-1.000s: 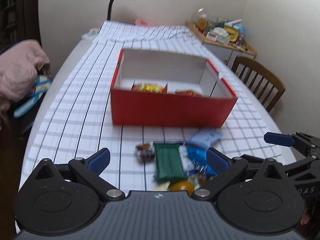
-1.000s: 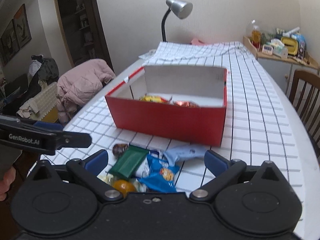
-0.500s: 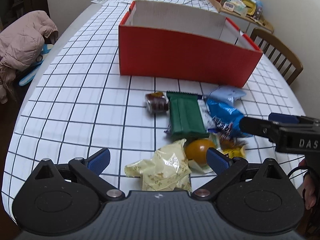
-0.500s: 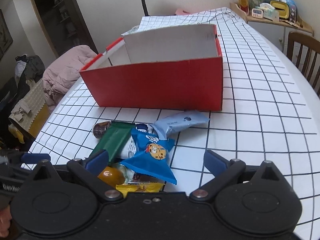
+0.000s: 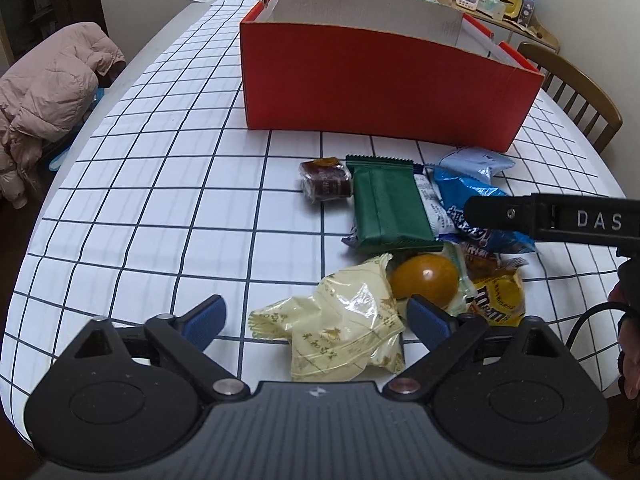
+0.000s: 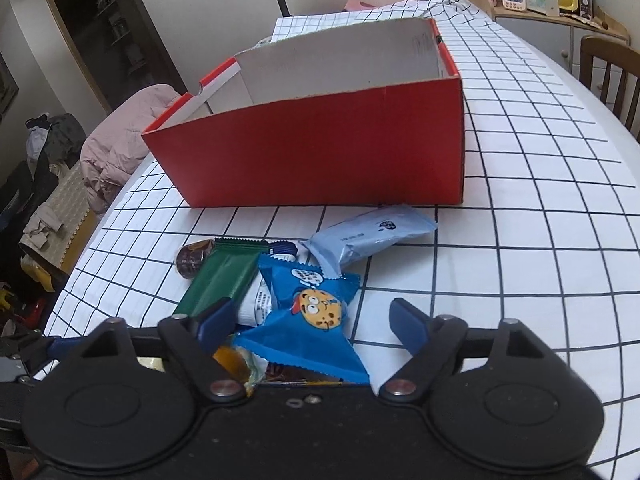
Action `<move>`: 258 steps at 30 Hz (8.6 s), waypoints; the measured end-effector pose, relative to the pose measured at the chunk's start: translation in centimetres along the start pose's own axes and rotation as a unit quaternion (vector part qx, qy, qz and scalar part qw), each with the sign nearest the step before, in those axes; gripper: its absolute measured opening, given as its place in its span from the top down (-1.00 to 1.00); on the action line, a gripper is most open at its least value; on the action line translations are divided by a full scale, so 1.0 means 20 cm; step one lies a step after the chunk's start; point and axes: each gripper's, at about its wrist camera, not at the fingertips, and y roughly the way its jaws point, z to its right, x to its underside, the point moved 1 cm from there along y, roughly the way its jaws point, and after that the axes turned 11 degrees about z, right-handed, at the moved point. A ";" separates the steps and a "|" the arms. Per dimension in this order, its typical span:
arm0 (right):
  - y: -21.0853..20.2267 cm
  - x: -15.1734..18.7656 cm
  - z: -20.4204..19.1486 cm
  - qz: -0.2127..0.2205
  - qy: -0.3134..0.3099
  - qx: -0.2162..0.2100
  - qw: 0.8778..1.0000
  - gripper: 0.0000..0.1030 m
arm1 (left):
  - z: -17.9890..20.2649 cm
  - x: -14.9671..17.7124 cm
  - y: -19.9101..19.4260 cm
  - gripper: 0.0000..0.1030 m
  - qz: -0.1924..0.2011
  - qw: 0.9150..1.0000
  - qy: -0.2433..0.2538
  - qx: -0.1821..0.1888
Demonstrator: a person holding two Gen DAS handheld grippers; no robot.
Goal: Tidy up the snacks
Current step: 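Move both tools back to the snack pile, then grasp pale yellow bag with left tool while right tool grasps blue cookie packet, then lower both packets into the red box and open both tools, then move both tools back toward the remaining snacks, then grasp green bar with left tool while right tool grasps yellow candy bag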
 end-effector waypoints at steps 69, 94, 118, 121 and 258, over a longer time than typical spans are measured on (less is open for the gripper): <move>-0.29 -0.57 -0.02 0.155 -0.058 0.026 0.986 0.33 | 0.06 -0.85 -0.18 -0.09 0.131 0.991 0.005 0.013; 0.26 -0.83 0.10 0.077 -0.072 0.063 0.992 0.32 | 0.15 -1.22 0.44 -0.09 0.066 0.997 0.033 -0.008; 0.50 -0.77 0.13 0.012 -0.076 0.073 0.994 0.26 | 0.15 -1.20 0.75 -0.13 -0.005 0.999 0.034 -0.017; 0.48 -0.78 0.13 0.019 -0.072 0.072 0.995 0.15 | 0.14 -1.21 0.72 -0.18 0.002 1.000 0.027 -0.014; -0.45 0.11 -0.13 0.096 -0.127 0.000 0.987 0.31 | 0.06 -0.32 -0.10 0.16 0.047 0.995 -0.033 0.076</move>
